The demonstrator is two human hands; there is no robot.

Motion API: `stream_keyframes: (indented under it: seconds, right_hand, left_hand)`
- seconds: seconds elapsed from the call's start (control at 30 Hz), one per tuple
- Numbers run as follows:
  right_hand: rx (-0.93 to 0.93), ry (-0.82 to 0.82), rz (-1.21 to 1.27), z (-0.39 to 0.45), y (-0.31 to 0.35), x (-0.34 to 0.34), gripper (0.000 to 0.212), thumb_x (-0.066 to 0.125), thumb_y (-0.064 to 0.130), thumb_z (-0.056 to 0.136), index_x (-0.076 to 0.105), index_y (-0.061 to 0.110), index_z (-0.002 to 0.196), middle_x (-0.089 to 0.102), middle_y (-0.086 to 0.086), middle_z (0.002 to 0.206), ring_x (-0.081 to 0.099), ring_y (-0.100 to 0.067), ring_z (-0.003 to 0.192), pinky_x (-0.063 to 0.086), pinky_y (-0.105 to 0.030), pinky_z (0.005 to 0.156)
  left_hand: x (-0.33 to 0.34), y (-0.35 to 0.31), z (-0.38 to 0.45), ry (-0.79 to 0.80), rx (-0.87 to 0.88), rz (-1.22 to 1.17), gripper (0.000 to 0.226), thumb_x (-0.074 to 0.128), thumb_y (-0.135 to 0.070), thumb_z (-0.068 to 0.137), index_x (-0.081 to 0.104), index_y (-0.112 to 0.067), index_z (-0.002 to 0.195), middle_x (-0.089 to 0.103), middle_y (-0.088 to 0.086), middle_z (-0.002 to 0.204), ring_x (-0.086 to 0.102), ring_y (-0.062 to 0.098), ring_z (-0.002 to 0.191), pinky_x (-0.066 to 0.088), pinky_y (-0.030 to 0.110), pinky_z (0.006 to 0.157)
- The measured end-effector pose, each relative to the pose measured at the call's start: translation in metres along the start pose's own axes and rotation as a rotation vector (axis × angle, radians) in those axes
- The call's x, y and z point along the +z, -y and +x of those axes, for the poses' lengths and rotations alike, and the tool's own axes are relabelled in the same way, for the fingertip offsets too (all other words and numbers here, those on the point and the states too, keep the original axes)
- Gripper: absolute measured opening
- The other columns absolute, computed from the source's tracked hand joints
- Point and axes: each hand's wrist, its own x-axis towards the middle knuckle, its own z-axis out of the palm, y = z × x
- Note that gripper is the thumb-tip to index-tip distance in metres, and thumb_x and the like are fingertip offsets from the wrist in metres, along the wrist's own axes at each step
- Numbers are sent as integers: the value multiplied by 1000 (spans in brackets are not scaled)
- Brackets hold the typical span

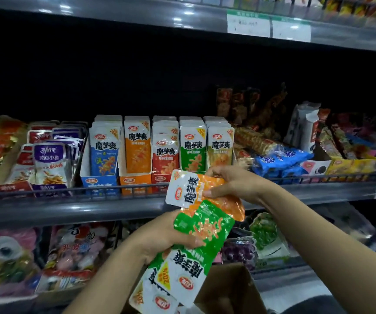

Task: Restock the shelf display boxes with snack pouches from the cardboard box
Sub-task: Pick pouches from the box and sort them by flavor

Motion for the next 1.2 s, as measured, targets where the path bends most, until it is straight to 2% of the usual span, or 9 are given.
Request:
stream_keyframes:
  seconds: [0.07, 0.17, 0.3, 0.37, 0.6, 0.87, 1.03, 1.13, 1.2]
  right_hand:
    - [20, 8, -68, 3, 3, 1, 26, 72, 7, 79, 65, 13, 103, 72, -5, 93, 69, -18, 82, 55, -27, 75]
    - [-14, -172, -14, 4, 7, -12, 26, 73, 6, 78, 69, 18, 101, 73, -5, 89, 69, -21, 78, 56, -37, 83]
    - [22, -179, 152, -1, 0, -28, 25, 71, -1, 77, 70, 12, 99, 71, -16, 95, 62, -32, 88, 49, -50, 94]
    - [71, -147, 156, -2, -7, -25, 28, 71, 0, 77, 69, 9, 102, 69, -21, 99, 59, -35, 90, 47, -52, 95]
    - [6, -530, 578, -15, -30, -32, 20, 59, 0, 88, 62, 1, 107, 70, -7, 74, 65, -14, 56, 54, -25, 52]
    - [-16, -678, 1080, -37, -46, 3, 12, 49, 8, 95, 60, 13, 98, 71, 2, 72, 66, -8, 57, 50, -20, 48]
    - [87, -759, 969, -45, -52, 62, 10, 57, 0, 89, 59, 7, 95, 69, -11, 82, 65, -19, 63, 53, -31, 58]
    - [120, -702, 846, -50, -56, 94, 15, 63, 3, 86, 62, 7, 100, 73, -14, 85, 69, -28, 71, 57, -40, 67]
    - [115, -626, 783, -54, -57, 105, 11, 62, 6, 88, 65, 9, 98, 74, -11, 84, 71, -27, 73, 57, -35, 63]
  left_hand:
    - [1, 4, 0, 20, -29, -40, 40, 74, 2, 75, 62, -14, 111, 73, 6, 103, 68, 24, 98, 49, 43, 96]
    - [3, 10, -2, 83, -76, -55, 35, 69, 4, 80, 63, -13, 110, 73, 7, 103, 68, 21, 96, 52, 36, 89]
    - [3, 17, -3, 61, -93, -106, 45, 74, 1, 75, 61, -13, 115, 70, 12, 110, 65, 31, 105, 48, 50, 97]
    - [2, 19, -3, 50, -87, -101, 42, 71, 3, 78, 61, -14, 115, 70, 12, 110, 65, 32, 104, 49, 48, 95]
    - [-11, 16, -8, -187, -54, -252, 30, 66, 5, 80, 61, -9, 106, 74, 14, 92, 69, 30, 85, 55, 43, 79]
    - [0, 15, -5, -302, 59, -501, 25, 54, 1, 90, 55, -5, 114, 73, 17, 89, 71, 28, 77, 57, 37, 64]
    - [6, 11, -2, -240, 168, -724, 30, 44, 1, 93, 55, -5, 121, 69, 20, 107, 70, 30, 92, 57, 39, 74]
    - [7, 12, -1, -294, 168, -798, 32, 50, -5, 89, 56, -7, 121, 71, 17, 106, 70, 29, 86, 57, 41, 69]
    - [9, 13, -1, -319, 169, -785, 33, 52, -7, 89, 55, -9, 122, 70, 16, 108, 71, 29, 87, 58, 40, 65]
